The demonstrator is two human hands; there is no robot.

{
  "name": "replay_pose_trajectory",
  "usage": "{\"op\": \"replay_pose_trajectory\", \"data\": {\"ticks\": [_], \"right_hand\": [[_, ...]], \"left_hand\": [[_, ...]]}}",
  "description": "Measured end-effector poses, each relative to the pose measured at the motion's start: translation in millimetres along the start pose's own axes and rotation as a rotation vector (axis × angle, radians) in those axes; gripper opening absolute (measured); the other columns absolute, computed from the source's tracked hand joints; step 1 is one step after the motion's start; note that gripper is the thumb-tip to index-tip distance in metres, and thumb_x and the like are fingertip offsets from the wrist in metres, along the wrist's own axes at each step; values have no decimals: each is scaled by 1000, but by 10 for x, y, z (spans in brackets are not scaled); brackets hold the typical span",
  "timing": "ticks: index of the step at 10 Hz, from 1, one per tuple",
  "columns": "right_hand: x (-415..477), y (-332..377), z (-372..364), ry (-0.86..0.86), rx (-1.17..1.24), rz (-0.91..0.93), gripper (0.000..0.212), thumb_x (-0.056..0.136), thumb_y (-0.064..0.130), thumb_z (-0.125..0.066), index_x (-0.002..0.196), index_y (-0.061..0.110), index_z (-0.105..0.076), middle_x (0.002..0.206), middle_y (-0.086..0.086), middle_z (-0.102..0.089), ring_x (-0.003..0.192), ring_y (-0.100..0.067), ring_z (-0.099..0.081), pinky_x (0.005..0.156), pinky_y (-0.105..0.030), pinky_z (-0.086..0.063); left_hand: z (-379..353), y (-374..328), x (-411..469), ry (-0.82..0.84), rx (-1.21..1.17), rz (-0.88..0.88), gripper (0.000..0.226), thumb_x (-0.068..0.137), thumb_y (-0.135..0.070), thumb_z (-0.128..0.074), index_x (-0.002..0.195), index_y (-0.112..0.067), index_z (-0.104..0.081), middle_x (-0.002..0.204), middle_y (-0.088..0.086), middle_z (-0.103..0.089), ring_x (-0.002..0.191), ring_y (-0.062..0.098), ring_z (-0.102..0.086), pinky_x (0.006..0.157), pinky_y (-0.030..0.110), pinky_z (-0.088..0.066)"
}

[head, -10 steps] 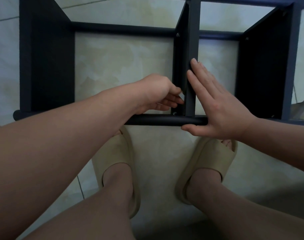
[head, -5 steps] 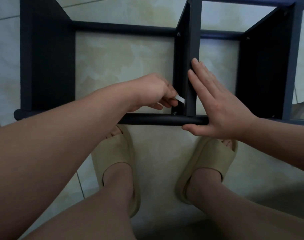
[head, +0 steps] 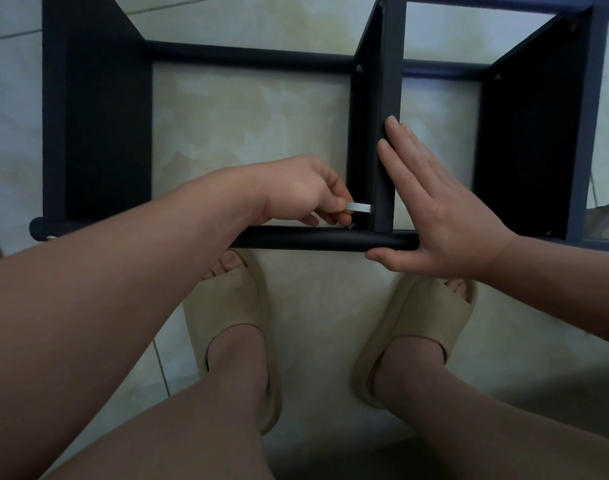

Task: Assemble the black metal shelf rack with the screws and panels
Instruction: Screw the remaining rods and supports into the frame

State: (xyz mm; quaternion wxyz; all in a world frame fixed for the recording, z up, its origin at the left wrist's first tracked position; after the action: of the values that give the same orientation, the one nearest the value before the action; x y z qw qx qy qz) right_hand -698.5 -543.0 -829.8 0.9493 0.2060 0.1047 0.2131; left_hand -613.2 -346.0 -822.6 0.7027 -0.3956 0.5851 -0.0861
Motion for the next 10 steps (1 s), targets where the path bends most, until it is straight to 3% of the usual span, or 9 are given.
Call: {"op": "replay_pose_trajectory", "data": {"ticks": [5,9,10], "right_hand": [[5,0,-4,-4,-1,3,113,88,68,-59,159,-6,-12,168,-26,-1,157,-37,-3,123,-61,-21],[-1,12,7,6,-3,-9,113,88,69,-58,159,-5,-12,168,-25,-1,157,-36,-1,124,-59,-19],[-1,16,12,2,-2,-6,113,87,68,-59,159,-5,-12,168,-25,-1,157,-37,-2,124,-59,-20]], "left_hand": [[-58,63,24,6,122,15,21,94,-9,-64,79,-22,-70,61,-12,-64,60,3,-57,64,23,-43],[73,11,39,-143,130,-8,15,91,-8,-63,86,-21,-70,80,1,-69,76,11,-61,78,32,-55],[80,-33,27,-164,102,-33,13,89,-11,-68,84,-23,-72,96,8,-72,84,13,-62,87,37,-56]]}}
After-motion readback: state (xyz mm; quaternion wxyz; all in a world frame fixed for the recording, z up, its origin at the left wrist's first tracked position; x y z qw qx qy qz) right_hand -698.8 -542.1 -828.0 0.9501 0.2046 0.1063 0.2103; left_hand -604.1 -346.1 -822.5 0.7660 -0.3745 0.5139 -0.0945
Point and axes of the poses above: each hand's wrist, its own x-axis towards the middle knuckle, its own z-axis out of the back of the hand, y = z × x, the point moved 2 cm from there along x, towards the middle knuckle
